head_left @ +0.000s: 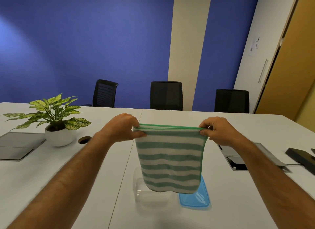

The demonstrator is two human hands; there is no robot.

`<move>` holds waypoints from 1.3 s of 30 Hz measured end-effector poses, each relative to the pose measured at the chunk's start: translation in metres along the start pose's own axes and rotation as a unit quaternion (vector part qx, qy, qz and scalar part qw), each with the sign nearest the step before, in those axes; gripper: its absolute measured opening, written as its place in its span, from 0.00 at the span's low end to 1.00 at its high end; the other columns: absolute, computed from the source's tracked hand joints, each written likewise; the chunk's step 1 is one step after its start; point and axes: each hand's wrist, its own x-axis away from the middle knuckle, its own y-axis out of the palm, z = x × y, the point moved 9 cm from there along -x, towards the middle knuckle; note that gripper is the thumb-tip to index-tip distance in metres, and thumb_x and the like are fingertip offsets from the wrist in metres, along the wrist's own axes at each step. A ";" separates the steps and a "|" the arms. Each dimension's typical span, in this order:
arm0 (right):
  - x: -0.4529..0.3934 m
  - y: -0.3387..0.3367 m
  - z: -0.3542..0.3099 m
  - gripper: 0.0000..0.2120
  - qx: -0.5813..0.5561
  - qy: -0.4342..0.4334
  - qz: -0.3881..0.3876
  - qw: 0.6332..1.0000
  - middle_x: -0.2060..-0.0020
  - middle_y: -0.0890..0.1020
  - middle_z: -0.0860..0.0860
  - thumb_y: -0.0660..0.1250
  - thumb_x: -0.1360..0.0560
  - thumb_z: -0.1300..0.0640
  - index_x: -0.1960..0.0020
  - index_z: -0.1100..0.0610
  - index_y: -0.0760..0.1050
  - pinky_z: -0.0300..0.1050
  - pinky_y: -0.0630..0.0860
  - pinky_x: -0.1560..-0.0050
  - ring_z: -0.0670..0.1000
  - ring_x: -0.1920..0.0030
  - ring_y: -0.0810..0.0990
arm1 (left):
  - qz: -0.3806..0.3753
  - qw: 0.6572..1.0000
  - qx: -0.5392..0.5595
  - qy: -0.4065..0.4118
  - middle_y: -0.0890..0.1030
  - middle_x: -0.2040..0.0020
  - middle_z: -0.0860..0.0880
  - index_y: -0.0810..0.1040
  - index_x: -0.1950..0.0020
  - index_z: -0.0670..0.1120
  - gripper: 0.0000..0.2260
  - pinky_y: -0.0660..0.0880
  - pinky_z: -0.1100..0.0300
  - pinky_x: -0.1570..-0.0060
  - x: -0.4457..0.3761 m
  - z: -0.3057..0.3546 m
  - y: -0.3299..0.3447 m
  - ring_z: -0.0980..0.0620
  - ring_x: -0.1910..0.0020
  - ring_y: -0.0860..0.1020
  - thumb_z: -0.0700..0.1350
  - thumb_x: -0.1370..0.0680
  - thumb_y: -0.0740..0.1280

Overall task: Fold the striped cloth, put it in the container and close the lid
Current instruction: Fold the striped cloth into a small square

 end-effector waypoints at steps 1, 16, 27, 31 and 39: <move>0.000 0.000 0.001 0.03 -0.004 0.000 0.002 1.000 0.58 0.79 0.45 0.69 0.24 0.57 0.54 0.49 0.79 0.47 0.80 0.53 0.52 0.57 0.78 | 0.009 1.000 0.022 0.001 0.86 0.49 0.51 0.85 0.45 0.46 0.20 0.72 0.66 0.59 0.002 0.000 -0.002 0.54 0.57 0.77 0.59 0.28 0.73; 0.008 0.001 -0.003 0.04 -0.122 0.009 -0.143 0.982 0.56 0.86 0.51 0.73 0.27 0.56 0.54 0.52 0.85 0.43 0.81 0.60 0.52 0.60 0.81 | -0.032 0.958 0.279 -0.064 0.84 0.61 0.57 0.85 0.53 0.49 0.07 0.80 0.64 0.59 0.006 -0.006 0.000 0.55 0.60 0.83 0.40 0.29 0.77; 0.002 -0.003 0.004 0.07 0.042 -0.030 0.070 0.996 0.54 0.86 0.51 0.71 0.26 0.57 0.49 0.54 0.84 0.50 0.80 0.50 0.50 0.57 0.79 | 0.063 0.966 0.227 -0.106 0.85 0.57 0.48 0.85 0.50 0.42 0.06 0.73 0.71 0.60 0.006 -0.003 0.005 0.53 0.59 0.80 0.41 0.26 0.74; 0.004 -0.005 0.008 0.07 0.026 -0.019 0.060 0.998 0.54 0.85 0.51 0.70 0.25 0.57 0.49 0.56 0.83 0.48 0.79 0.51 0.50 0.56 0.79 | 0.061 0.964 0.228 -0.123 0.83 0.56 0.51 0.84 0.49 0.43 0.07 0.70 0.74 0.61 0.009 -0.009 0.004 0.53 0.58 0.79 0.42 0.25 0.74; 0.010 0.005 0.010 0.10 -0.075 0.034 -0.022 0.996 0.56 0.82 0.49 0.73 0.28 0.64 0.56 0.51 0.76 0.44 0.81 0.56 0.50 0.55 0.81 | 0.051 0.927 0.333 -0.165 0.81 0.52 0.48 0.68 0.59 0.48 0.14 0.79 0.66 0.65 0.018 -0.014 0.010 0.48 0.54 0.80 0.37 0.25 0.73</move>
